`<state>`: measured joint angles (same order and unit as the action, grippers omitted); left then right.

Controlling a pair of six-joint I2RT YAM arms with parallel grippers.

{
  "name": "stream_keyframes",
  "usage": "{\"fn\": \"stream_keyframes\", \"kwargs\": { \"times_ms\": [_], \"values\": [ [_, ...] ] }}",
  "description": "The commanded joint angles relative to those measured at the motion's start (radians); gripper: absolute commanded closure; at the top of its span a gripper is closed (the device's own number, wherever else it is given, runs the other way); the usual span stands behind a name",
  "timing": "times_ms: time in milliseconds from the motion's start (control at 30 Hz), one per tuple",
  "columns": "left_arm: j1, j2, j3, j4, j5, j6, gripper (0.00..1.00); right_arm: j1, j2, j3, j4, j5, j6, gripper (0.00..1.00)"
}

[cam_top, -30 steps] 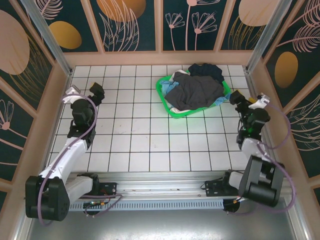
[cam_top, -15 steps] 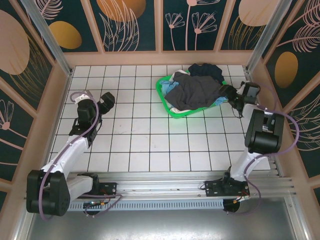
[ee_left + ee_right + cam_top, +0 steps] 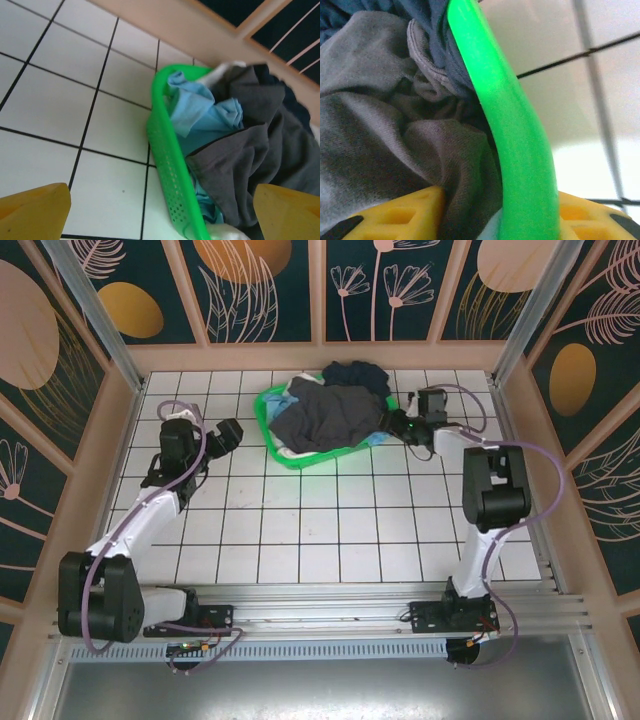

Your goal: Fold and stack the t-shirts

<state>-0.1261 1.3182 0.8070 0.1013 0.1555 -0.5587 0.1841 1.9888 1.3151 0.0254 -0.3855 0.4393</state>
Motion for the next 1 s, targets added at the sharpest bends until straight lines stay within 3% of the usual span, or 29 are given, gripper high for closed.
{"fn": "stream_keyframes", "kwargs": {
  "times_ms": [0, 133, 300, 500, 567, 667, 833, 967],
  "values": [
    [-0.050, 0.051, 0.079, -0.102, 0.021, 0.132, 0.09, 0.097, 0.068, 0.128, -0.053, -0.003, -0.135, 0.59],
    [-0.122, 0.073, 0.151, -0.204, -0.004, 0.278, 0.16, 0.135, 0.133, 0.278, -0.143, 0.028, -0.143, 0.49],
    [-0.196, 0.046, 0.190, -0.259, 0.016, 0.413, 0.19, 0.109, 0.075, 0.317, -0.206, 0.045, -0.087, 0.30],
    [-0.327, 0.105, 0.192, -0.259, 0.039, 0.494, 0.26, 0.041, -0.142, 0.065, -0.143, 0.066, 0.007, 0.25],
    [-0.341, 0.151, 0.194, -0.267, 0.026, 0.510, 0.29, 0.031, -0.212, -0.048, -0.087, 0.060, 0.038, 0.25],
    [-0.357, 0.237, 0.238, -0.293, -0.022, 0.528, 0.26, 0.035, -0.278, -0.189, -0.021, 0.015, 0.065, 0.24],
    [-0.367, 0.373, 0.340, -0.318, -0.110, 0.548, 0.28, 0.041, -0.331, -0.327, 0.027, 0.020, 0.075, 0.25],
    [-0.368, 0.467, 0.400, -0.373, -0.179, 0.529, 0.45, 0.053, -0.345, -0.395, 0.078, -0.006, 0.098, 0.26]
  ]
}}
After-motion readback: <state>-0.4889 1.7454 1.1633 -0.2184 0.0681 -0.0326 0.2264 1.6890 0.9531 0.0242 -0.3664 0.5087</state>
